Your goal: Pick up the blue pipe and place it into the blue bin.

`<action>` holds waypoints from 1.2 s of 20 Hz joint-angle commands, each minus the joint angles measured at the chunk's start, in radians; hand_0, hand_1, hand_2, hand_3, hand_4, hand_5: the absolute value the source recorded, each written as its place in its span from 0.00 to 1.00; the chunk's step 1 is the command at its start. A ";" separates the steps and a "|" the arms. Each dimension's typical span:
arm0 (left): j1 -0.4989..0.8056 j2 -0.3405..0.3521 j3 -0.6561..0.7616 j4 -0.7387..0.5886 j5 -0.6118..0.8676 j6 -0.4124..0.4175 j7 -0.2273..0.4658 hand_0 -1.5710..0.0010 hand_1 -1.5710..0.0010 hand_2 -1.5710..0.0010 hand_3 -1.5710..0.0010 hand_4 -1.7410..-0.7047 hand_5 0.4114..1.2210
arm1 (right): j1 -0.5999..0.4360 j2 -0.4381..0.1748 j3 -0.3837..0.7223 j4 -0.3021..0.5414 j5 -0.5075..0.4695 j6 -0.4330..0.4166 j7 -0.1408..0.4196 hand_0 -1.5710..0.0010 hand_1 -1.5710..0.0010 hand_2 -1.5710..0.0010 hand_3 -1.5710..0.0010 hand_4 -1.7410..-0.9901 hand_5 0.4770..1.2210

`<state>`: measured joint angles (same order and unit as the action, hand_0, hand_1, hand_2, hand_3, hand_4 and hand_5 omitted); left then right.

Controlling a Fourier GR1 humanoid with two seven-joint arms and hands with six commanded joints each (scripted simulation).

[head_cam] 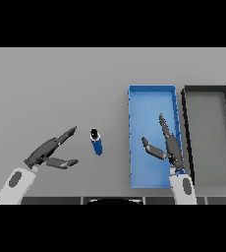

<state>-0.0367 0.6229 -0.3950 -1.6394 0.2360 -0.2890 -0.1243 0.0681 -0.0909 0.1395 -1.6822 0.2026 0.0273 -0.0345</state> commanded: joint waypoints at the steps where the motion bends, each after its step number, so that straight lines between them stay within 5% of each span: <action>1: -0.012 -0.022 -0.020 -0.003 -0.021 0.015 0.025 1.00 1.00 1.00 1.00 0.55 0.08 | 0.017 0.008 0.012 -0.010 0.002 0.004 -0.009 1.00 1.00 1.00 1.00 0.70 0.19; 13: -0.139 -0.266 -0.120 0.212 -0.134 0.050 0.045 1.00 1.00 1.00 1.00 0.55 0.07 | 0.041 0.006 0.008 -0.042 0.007 -0.005 0.006 1.00 1.00 1.00 1.00 0.71 0.18; 16: -0.183 -0.299 -0.135 0.265 -0.171 0.055 0.036 1.00 1.00 1.00 1.00 0.59 0.06 | 0.040 0.006 0.008 -0.047 0.003 -0.003 0.006 1.00 1.00 1.00 1.00 0.72 0.17; 20: -0.210 -0.353 -0.118 0.324 -0.127 0.028 -0.024 1.00 1.00 1.00 1.00 0.51 0.15 | 0.039 0.002 -0.004 -0.051 -0.016 0.003 0.018 1.00 1.00 1.00 1.00 0.71 0.17; 22: -0.205 -0.382 -0.119 0.327 -0.119 0.041 -0.028 1.00 0.97 0.93 0.97 0.46 0.21 | 0.037 -0.002 -0.004 -0.049 -0.003 -0.004 0.028 1.00 1.00 1.00 1.00 0.73 0.17; 24: -0.213 -0.411 -0.114 0.330 -0.117 0.069 -0.006 0.94 0.83 0.77 0.86 0.41 0.30 | 0.042 0.000 -0.007 -0.044 -0.011 0.000 0.025 1.00 1.00 1.00 1.00 0.72 0.17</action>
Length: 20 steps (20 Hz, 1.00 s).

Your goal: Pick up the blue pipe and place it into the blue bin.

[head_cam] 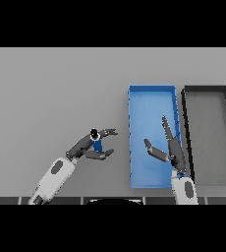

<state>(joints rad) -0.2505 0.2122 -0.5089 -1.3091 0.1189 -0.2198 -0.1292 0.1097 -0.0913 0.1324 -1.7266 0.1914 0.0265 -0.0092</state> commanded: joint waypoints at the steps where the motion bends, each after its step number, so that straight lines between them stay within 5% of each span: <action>1: 0.009 -0.007 0.009 0.004 0.025 -0.011 -0.001 0.82 0.71 0.66 0.69 0.39 0.44 | 0.000 0.002 0.000 0.000 -0.006 0.002 0.000 1.00 1.00 1.00 1.00 0.72 0.17; 4: 0.016 -0.017 -0.012 0.000 0.000 -0.004 -0.018 0.43 0.36 0.34 0.36 0.21 0.71 | -0.005 -0.001 0.000 0.006 -0.007 0.008 -0.002 1.00 1.00 1.00 1.00 0.73 0.17; 8: 0.014 -0.022 -0.039 0.008 -0.022 0.012 -0.081 0.18 0.15 0.14 0.19 0.09 0.88 | 0.001 -0.008 -0.003 -0.003 -0.012 0.013 -0.018 1.00 1.00 1.00 1.00 0.73 0.17; 13: 0.022 -0.044 -0.038 -0.080 -0.011 0.061 -0.079 0.06 0.05 0.05 0.09 0.03 0.96 | -0.020 0.004 0.000 0.015 0.000 0.000 0.001 1.00 1.00 1.00 1.00 0.74 0.17; 20: -0.011 -0.037 -0.047 -0.215 0.030 0.046 -0.015 0.01 0.01 0.01 0.06 0.01 0.99 | 0.000 -0.015 -0.009 0.003 0.004 0.000 -0.029 1.00 1.00 1.00 1.00 0.79 0.16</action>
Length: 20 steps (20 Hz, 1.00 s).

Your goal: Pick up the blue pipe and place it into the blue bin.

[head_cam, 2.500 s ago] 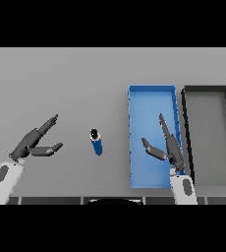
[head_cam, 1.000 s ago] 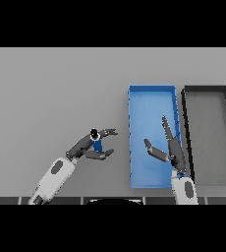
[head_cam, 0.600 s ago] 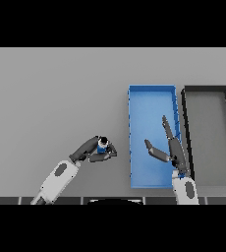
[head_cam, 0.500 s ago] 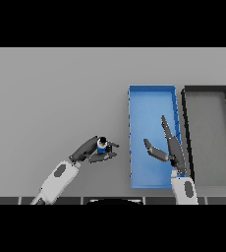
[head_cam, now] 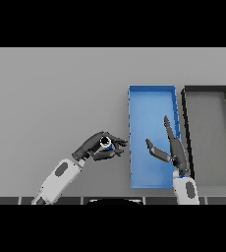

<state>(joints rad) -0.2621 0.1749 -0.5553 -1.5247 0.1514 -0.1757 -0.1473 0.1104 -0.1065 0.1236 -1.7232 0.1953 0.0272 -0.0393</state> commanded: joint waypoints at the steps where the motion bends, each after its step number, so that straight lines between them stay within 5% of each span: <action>1: -0.006 -0.006 -0.007 -0.012 -0.003 0.008 0.030 0.01 0.01 0.01 0.05 0.01 0.99 | 0.003 0.004 0.006 -0.001 0.007 -0.003 0.001 1.00 1.00 1.00 1.00 0.80 0.17; 11: -0.015 0.000 -0.020 -0.033 -0.023 0.019 0.095 0.00 0.00 0.00 0.05 0.00 1.00 | 0.047 0.014 0.016 -0.045 0.033 -0.029 -0.013 1.00 1.00 1.00 1.00 0.75 0.17; 14: -0.006 0.001 -0.032 -0.043 -0.031 0.017 0.095 0.00 0.00 0.00 0.05 0.00 1.00 | 0.032 -0.009 -0.013 -0.092 -0.141 0.090 -0.055 1.00 1.00 1.00 1.00 0.73 0.18; 17: -0.014 0.003 -0.027 -0.044 -0.024 0.012 0.105 0.00 0.00 0.00 0.05 0.00 1.00 | -0.011 -0.094 -0.015 -0.194 -0.312 0.233 0.010 1.00 1.00 1.00 1.00 0.65 0.11; 20: -0.023 -0.001 -0.025 -0.034 -0.031 0.012 0.094 0.00 0.00 0.00 0.05 0.00 1.00 | -0.096 -0.182 0.020 -0.281 -0.427 0.322 0.166 1.00 1.00 1.00 1.00 0.57 0.03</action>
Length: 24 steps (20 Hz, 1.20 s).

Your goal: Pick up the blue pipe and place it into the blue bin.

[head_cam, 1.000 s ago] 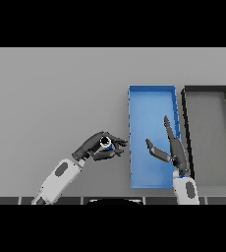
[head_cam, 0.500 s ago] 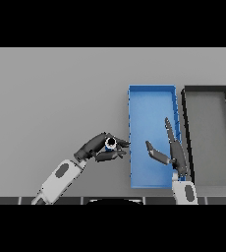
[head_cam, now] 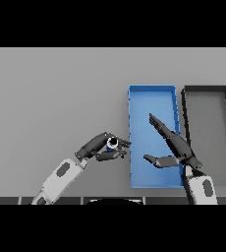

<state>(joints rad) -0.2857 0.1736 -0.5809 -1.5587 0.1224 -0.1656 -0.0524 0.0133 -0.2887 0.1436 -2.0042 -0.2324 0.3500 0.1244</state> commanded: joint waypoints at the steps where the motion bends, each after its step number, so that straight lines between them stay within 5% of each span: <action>1: 0.003 0.008 0.002 -0.005 -0.001 -0.002 -0.005 0.00 0.00 0.00 0.05 0.00 1.00 | -0.034 -0.009 0.021 -0.024 -0.015 0.006 0.042 1.00 1.00 1.00 1.00 0.56 0.03; 5: 0.003 0.012 0.002 -0.017 0.002 -0.006 0.002 0.00 0.00 0.00 0.05 0.00 1.00 | -0.164 -0.024 0.097 -0.024 -0.044 0.055 0.171 1.00 1.00 1.00 1.00 0.57 0.04; 12: 0.004 0.009 0.000 -0.015 0.016 -0.032 -0.018 0.00 0.00 0.00 0.04 0.00 1.00 | -0.345 0.050 0.208 0.061 -0.007 0.112 0.239 1.00 1.00 1.00 1.00 0.68 0.07; 20: -0.012 0.017 0.011 -0.002 0.023 -0.057 -0.004 0.00 0.00 0.00 0.06 0.00 1.00 | -0.502 0.146 0.250 0.215 0.012 0.159 0.260 0.97 0.95 0.93 0.97 0.66 0.04; 21: -0.006 0.038 0.003 -0.007 -0.012 -0.054 -0.024 0.11 0.16 0.16 0.18 0.00 1.00 | -0.532 0.154 0.242 0.234 -0.004 0.165 0.267 0.88 0.86 0.85 0.90 0.59 0.04; 22: -0.021 0.063 -0.013 0.003 -0.041 -0.068 0.033 0.25 0.31 0.32 0.34 0.06 1.00 | -0.543 0.166 0.257 0.247 0.000 0.175 0.273 0.78 0.76 0.76 0.81 0.54 0.04; 24: -0.025 0.076 -0.020 -0.009 -0.068 -0.078 0.098 0.48 0.55 0.57 0.58 0.25 1.00 | -0.570 0.177 0.262 0.264 0.000 0.192 0.278 0.54 0.55 0.53 0.60 0.41 0.06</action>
<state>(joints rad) -0.3107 0.2500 -0.6010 -1.5675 0.0537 -0.2463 0.0410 -0.5573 -0.1111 0.4056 -1.7399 -0.2322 0.5424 0.4022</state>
